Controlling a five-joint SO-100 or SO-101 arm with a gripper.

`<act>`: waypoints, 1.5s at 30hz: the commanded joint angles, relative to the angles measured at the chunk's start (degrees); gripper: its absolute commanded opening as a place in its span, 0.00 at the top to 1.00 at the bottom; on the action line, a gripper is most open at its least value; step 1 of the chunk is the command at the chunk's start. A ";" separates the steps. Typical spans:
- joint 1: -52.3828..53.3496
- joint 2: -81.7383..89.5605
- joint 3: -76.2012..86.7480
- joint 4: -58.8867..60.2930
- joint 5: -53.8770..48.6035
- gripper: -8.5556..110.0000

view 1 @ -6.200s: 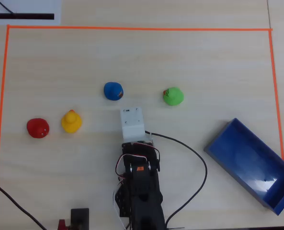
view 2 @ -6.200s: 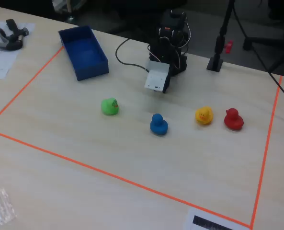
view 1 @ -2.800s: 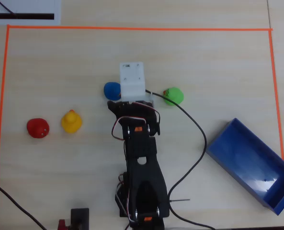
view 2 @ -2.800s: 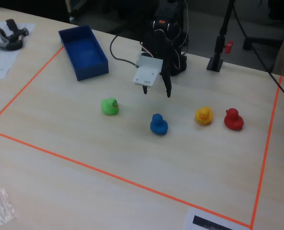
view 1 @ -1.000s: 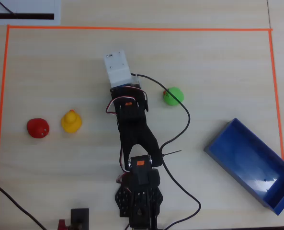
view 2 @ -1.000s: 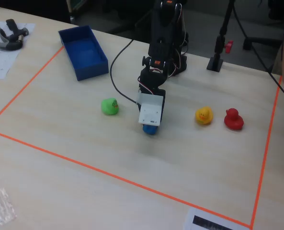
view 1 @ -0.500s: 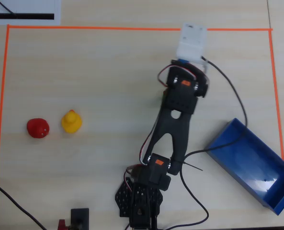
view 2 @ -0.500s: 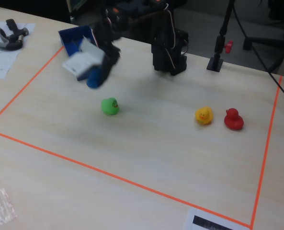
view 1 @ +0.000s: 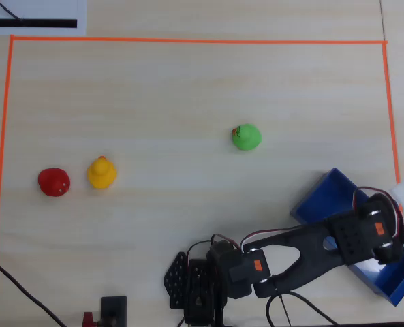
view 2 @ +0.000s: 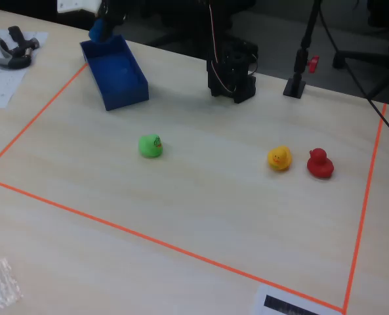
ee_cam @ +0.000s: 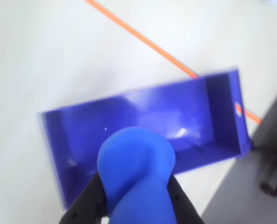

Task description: Grasp blue duck and put it into box.

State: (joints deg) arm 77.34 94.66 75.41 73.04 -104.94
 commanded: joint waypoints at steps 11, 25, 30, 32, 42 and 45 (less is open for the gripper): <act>5.27 -2.46 28.21 -34.19 -3.52 0.93; 4.13 -7.91 24.35 -37.53 -3.52 0.70; 4.31 -6.59 23.03 -35.42 -2.90 0.65; 4.31 -5.27 23.12 -34.89 -2.20 0.68; -25.14 14.50 17.93 -25.58 18.98 0.93; -43.68 23.03 22.24 -20.30 22.41 0.93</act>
State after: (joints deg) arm 56.95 106.70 96.24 47.81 -85.87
